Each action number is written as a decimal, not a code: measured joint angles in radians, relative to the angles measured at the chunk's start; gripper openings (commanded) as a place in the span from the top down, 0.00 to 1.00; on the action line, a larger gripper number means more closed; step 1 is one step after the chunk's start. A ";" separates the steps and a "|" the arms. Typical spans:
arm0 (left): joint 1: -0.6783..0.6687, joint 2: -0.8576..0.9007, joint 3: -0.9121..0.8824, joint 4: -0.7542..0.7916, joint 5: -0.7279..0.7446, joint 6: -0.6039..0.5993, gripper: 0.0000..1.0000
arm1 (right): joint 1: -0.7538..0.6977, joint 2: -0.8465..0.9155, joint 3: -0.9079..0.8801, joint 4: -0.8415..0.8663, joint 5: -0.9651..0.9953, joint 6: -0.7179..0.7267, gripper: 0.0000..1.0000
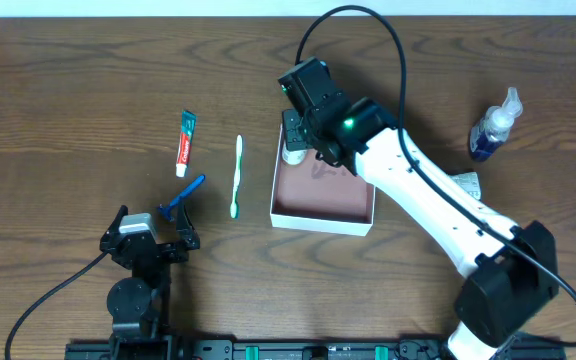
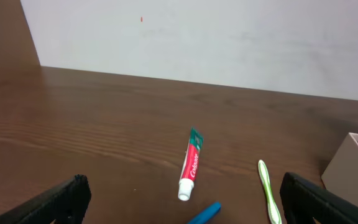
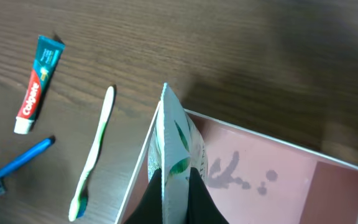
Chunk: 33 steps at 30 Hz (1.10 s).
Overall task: Pack container
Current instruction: 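Carry the tube over the box and stand it upright inside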
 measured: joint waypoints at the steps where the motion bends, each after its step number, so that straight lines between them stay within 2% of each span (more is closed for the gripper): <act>1: 0.000 0.000 0.000 0.000 0.000 0.000 0.02 | 0.000 0.006 0.000 0.002 0.002 0.000 0.99; 3: 0.000 0.000 0.000 0.000 0.000 0.000 0.02 | 0.000 0.014 0.000 0.009 0.002 0.000 0.98; 4: 0.000 0.000 0.000 0.000 0.000 0.000 0.02 | 0.000 0.015 0.000 0.013 0.002 0.000 0.94; 6: 0.000 0.000 0.000 0.000 0.000 0.000 0.02 | 0.000 0.016 0.000 0.021 0.003 0.006 0.80; 9: 0.000 0.000 0.000 0.000 0.000 0.000 0.02 | 0.000 0.016 0.000 0.039 0.008 0.008 0.66; 12: 0.000 0.000 0.000 0.000 0.000 0.000 0.02 | 0.000 0.016 0.000 0.042 0.010 0.007 0.60; 20: 0.000 0.000 0.000 0.000 0.000 0.000 0.02 | 0.000 0.016 0.000 0.041 -0.011 0.007 0.61; 33: 0.000 0.000 0.000 0.000 0.000 0.000 0.02 | 0.000 0.016 0.000 0.003 -0.031 0.103 0.87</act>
